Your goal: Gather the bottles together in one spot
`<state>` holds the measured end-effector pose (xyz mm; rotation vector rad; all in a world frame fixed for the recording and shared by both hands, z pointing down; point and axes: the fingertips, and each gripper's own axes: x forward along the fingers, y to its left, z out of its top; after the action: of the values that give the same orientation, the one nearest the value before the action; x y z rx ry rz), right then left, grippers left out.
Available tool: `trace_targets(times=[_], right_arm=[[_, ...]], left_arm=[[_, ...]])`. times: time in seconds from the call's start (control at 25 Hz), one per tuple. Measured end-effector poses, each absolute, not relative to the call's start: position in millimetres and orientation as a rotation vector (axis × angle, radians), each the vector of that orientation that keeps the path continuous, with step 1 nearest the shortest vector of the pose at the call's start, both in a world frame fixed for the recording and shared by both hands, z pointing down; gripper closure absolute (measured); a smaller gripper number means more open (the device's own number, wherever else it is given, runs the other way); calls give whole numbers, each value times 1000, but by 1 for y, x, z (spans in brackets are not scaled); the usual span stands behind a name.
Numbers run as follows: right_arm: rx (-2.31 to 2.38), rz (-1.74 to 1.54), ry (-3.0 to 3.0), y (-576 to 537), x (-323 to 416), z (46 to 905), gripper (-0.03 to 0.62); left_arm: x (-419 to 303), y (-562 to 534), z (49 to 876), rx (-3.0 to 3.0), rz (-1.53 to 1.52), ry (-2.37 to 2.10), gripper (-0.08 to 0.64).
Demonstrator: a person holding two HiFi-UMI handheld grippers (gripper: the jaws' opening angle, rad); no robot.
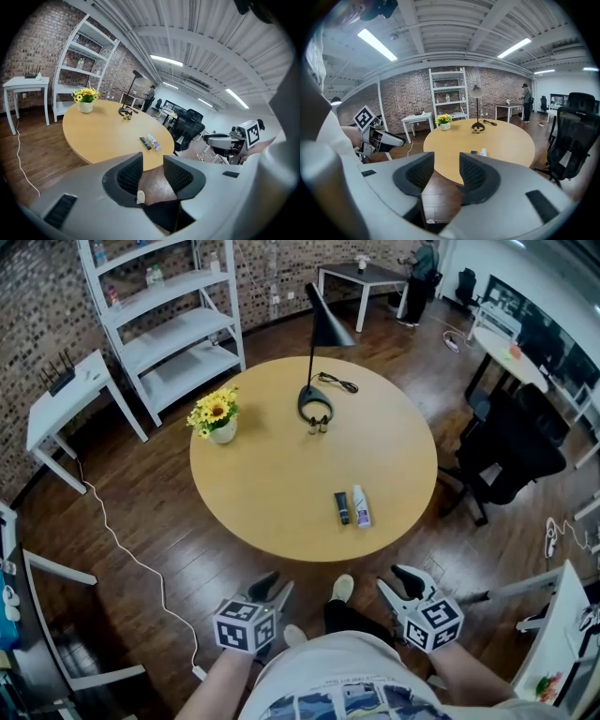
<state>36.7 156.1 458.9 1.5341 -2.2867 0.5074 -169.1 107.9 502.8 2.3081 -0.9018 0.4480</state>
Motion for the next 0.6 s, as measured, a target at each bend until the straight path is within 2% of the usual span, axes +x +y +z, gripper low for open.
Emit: trace_targets(times=[0.4, 0.6], right_arm=[[1482, 553, -2306, 138, 61, 473, 396], [1366, 543, -2354, 112, 87, 478, 318]], left_arm=[[-133, 98, 526, 2269, 494, -853, 422], [-82, 71, 552, 2212, 577, -841, 423]])
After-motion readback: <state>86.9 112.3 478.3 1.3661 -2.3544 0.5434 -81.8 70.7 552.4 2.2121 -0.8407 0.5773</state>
